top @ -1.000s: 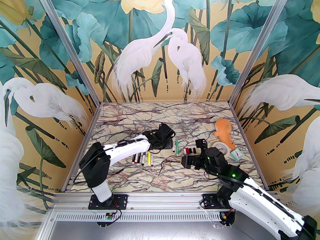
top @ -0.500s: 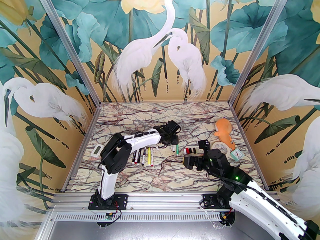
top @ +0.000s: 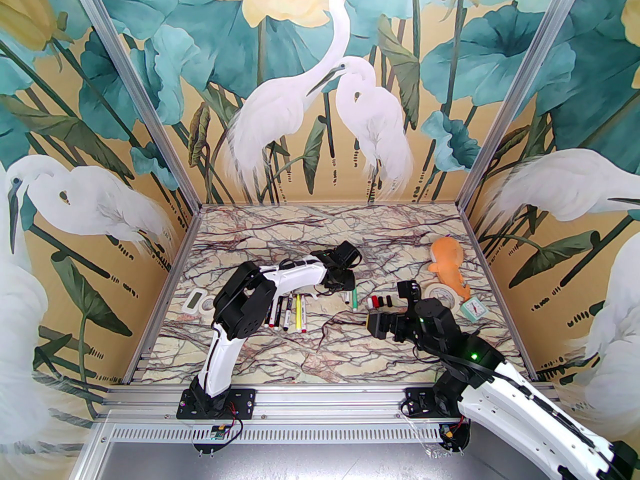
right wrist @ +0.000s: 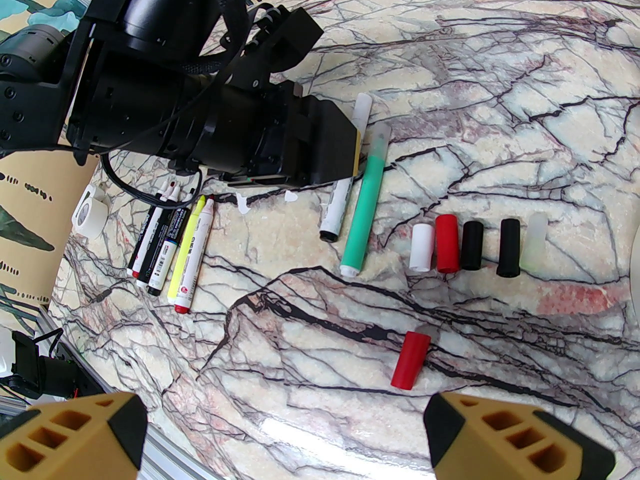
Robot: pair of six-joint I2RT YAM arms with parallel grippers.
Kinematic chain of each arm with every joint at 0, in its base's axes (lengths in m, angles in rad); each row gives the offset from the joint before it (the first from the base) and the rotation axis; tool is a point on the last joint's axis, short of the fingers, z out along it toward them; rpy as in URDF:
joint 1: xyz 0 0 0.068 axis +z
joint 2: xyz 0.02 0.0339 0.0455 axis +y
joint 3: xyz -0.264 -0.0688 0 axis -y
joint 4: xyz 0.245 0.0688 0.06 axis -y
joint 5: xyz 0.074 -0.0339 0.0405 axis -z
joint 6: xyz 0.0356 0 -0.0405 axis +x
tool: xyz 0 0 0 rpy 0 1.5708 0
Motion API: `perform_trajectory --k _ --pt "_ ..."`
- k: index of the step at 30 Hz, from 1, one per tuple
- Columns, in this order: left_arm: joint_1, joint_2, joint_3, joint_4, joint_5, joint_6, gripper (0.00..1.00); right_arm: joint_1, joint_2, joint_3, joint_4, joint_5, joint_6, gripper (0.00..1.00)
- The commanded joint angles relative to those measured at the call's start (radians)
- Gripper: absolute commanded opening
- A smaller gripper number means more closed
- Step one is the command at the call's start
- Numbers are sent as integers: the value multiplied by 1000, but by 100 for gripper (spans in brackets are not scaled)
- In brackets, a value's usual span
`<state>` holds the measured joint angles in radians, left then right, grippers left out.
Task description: Open the pen caps
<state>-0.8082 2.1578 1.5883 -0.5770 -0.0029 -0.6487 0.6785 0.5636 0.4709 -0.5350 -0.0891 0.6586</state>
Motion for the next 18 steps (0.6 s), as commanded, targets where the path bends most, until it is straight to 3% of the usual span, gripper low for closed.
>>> perform_trajectory --k 1,10,18 --pt "9 33 41 -67 -7 34 33 -3 13 3 9 19 11 100" --pt "10 131 201 -298 -104 157 31 -4 9 -14 15 16 22 100" --pt "8 173 258 -383 -174 192 26 -4 15 -14 20 19 24 100"
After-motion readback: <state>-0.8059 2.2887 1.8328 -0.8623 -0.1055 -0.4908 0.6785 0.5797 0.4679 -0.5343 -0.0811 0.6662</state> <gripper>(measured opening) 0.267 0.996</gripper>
